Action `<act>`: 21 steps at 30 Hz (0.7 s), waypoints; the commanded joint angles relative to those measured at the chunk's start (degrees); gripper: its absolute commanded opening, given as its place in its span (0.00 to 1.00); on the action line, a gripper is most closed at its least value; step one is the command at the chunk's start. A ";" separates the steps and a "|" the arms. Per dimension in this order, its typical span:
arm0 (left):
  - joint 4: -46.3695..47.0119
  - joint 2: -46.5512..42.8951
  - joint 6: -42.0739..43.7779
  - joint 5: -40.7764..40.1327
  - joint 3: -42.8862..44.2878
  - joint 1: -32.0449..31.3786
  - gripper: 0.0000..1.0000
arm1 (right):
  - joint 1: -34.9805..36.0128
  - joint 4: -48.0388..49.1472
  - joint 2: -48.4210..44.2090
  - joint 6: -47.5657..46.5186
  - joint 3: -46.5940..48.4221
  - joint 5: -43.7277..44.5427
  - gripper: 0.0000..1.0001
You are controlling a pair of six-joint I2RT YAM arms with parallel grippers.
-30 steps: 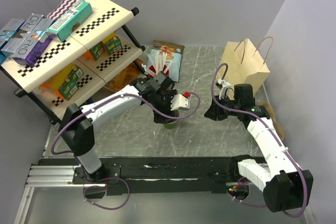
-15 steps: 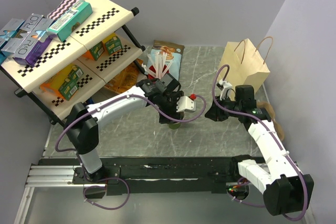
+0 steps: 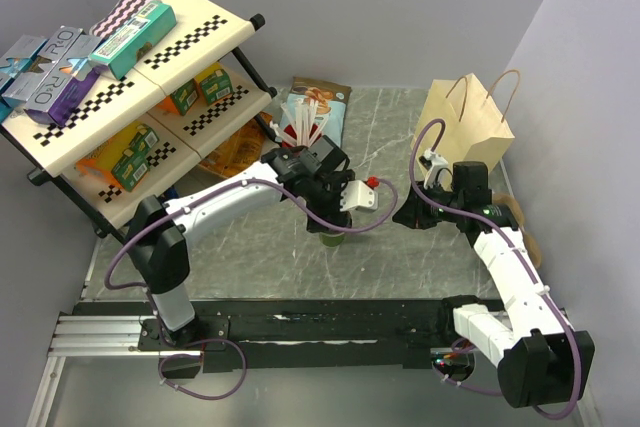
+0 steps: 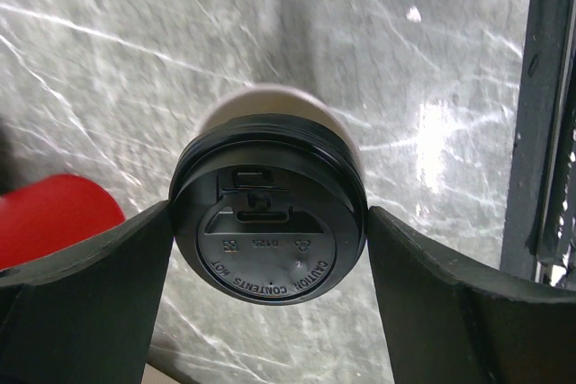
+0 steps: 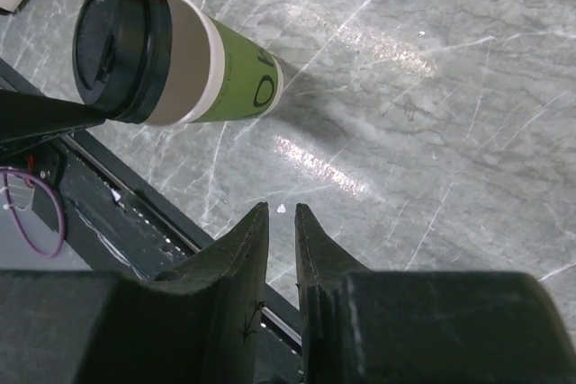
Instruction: Pack the takeout coffee
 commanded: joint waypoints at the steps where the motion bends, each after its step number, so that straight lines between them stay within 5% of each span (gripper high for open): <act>1: -0.66 1.88 0.84 0.25 3.68 -0.72 0.83 | -0.87 0.84 -0.23 1.32 1.80 -1.04 0.26; 21: -2.24 4.17 0.75 -0.01 6.58 -1.78 0.85 | -2.27 1.10 -1.02 1.23 -0.04 -0.87 0.26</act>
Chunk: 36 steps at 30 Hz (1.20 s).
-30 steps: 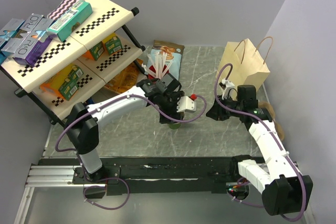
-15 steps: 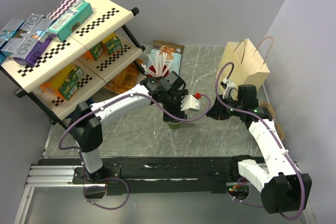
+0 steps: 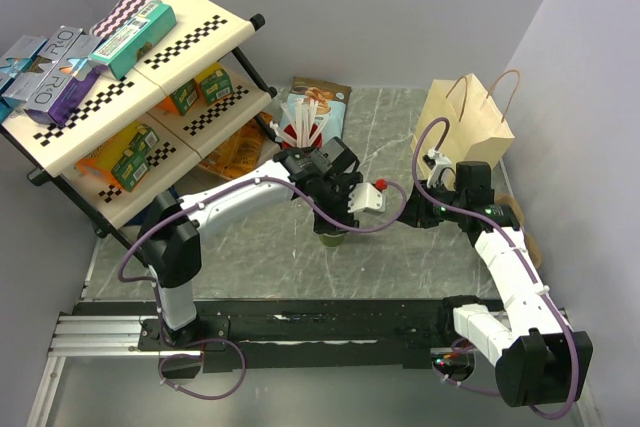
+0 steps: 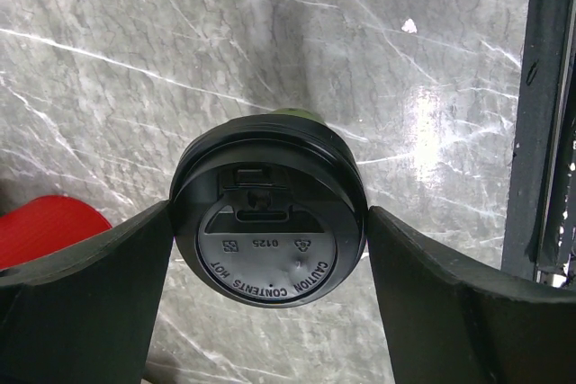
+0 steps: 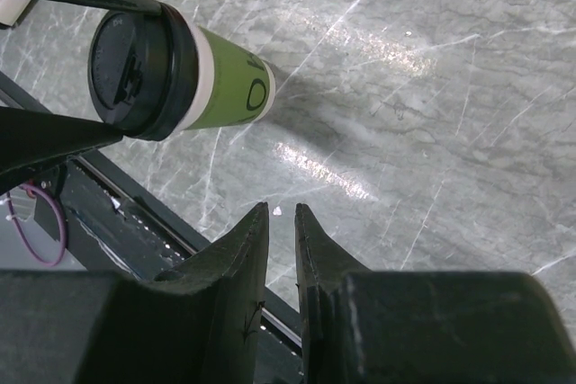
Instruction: Pack the takeout coffee
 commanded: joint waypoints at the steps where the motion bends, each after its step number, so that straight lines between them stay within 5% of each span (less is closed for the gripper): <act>1: -2.02 -0.25 0.84 -0.10 3.61 -0.44 0.85 | -0.70 0.99 -1.28 0.88 -0.04 -0.80 0.26; 36: -0.45 2.03 -0.39 0.17 2.47 -0.53 0.88 | -1.31 1.08 -0.67 0.97 -0.66 -0.98 0.26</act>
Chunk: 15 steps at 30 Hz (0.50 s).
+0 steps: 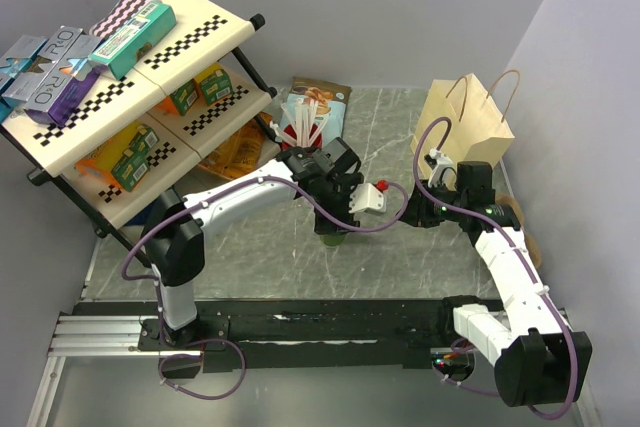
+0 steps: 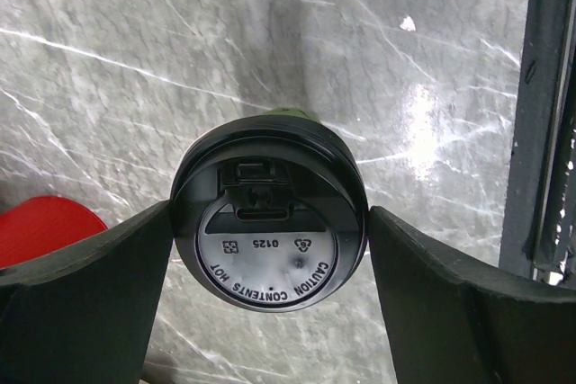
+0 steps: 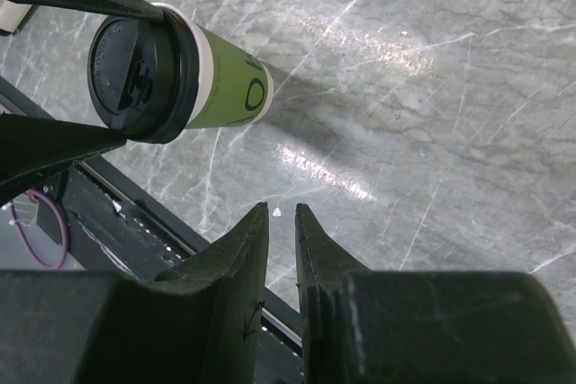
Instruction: Pack the takeout coffee
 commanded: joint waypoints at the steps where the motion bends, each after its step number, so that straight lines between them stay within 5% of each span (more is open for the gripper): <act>1: 1.08 0.85 -0.37 0.23 1.12 -0.38 0.88 | -0.68 1.16 -0.58 0.58 -0.44 -1.04 0.26; 15: 3.63 -2.92 -0.90 -1.44 -3.01 -0.29 0.99 | -0.68 0.99 -0.05 0.66 -0.26 -1.04 0.26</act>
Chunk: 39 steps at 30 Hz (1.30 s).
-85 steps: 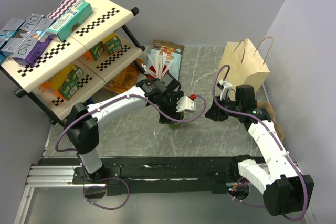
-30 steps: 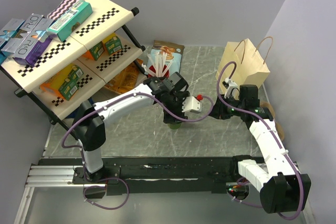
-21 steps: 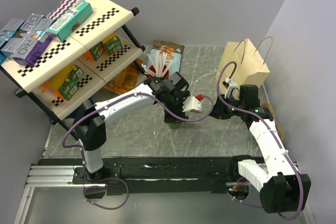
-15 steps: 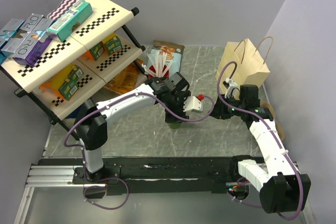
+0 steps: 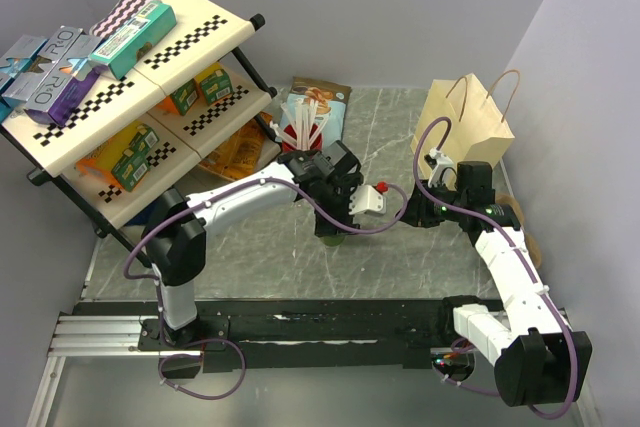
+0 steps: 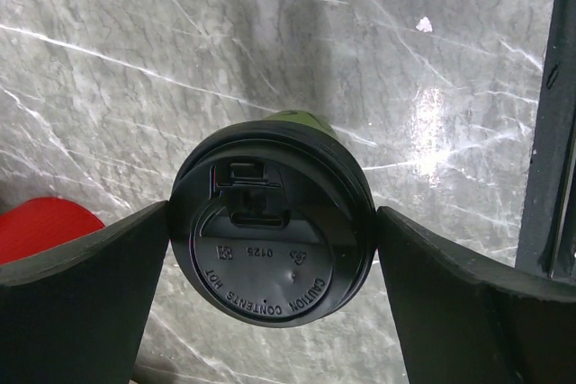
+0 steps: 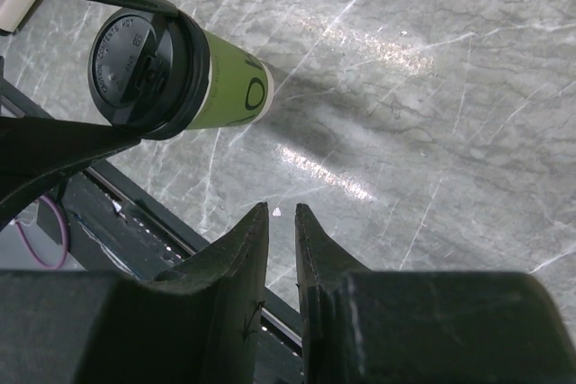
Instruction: Pack the takeout coffee
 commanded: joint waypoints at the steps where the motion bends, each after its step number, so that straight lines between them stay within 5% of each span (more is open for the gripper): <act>1: 1.05 -3.47 -0.94 -0.41 -1.50 -0.29 0.99 | -0.75 1.14 -0.20 0.66 -0.35 -1.04 0.26; 39: 2.90 -6.11 -2.44 1.43 -3.88 -0.12 0.99 | -0.84 1.23 0.59 0.84 -0.61 -0.96 0.26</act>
